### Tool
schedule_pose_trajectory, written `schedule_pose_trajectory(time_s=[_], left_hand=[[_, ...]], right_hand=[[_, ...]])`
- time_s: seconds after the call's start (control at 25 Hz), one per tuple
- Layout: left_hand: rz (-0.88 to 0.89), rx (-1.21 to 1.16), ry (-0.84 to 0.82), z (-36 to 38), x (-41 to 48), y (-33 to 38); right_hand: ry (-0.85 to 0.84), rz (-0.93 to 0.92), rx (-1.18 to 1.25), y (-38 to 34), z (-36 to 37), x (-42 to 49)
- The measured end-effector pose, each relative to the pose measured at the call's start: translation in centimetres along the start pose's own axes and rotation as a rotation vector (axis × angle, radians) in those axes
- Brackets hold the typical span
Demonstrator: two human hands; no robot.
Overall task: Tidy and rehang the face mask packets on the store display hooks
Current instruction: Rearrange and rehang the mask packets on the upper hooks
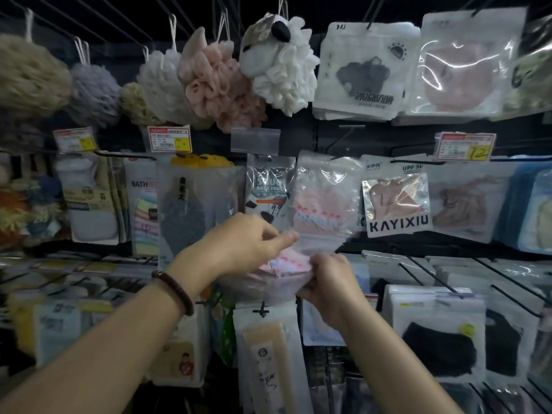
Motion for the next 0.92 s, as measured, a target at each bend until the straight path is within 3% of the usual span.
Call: schedule_pose_trajectory(time_s=[0.2, 0.4, 0.48, 0.64, 0.76, 0.92], left_hand=[[-0.147, -0.119, 0.109, 1.4, 0.7, -1.8], [-0.385, -0.972, 0.034, 5.7, 1.0, -2.2], [-0.380, -1.088, 0.146, 6.6, 1.1, -1.9], [-0.433, -1.182, 0.591, 7.1, 0.5, -1.8], [-0.446, -1.387, 0.827, 8.6, -0.1, -0.6], [-0.380, -1.472, 0.720, 12.0, -0.6, 1.6]], right_hand=[[-0.027, -0.109, -0.066, -0.5, -3.6, -2.5], [-0.040, -0.235, -0.134, -2.5, -5.4, -2.6], [-0.048, -0.232, -0.096, -2.9, -6.0, -2.3], [-0.010, -0.188, 0.159, -1.5, -7.3, -2.2], [0.000, -0.175, 0.336, -0.1, -6.7, -2.6], [0.079, -0.233, 0.294, 0.6, -6.0, -2.8]])
Point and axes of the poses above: each hand's wrist, its own x-axis towards the middle knuckle, its own z-axis out of the palm, y = z × x, the point moved 8 cm from there along x, towards the middle knuckle
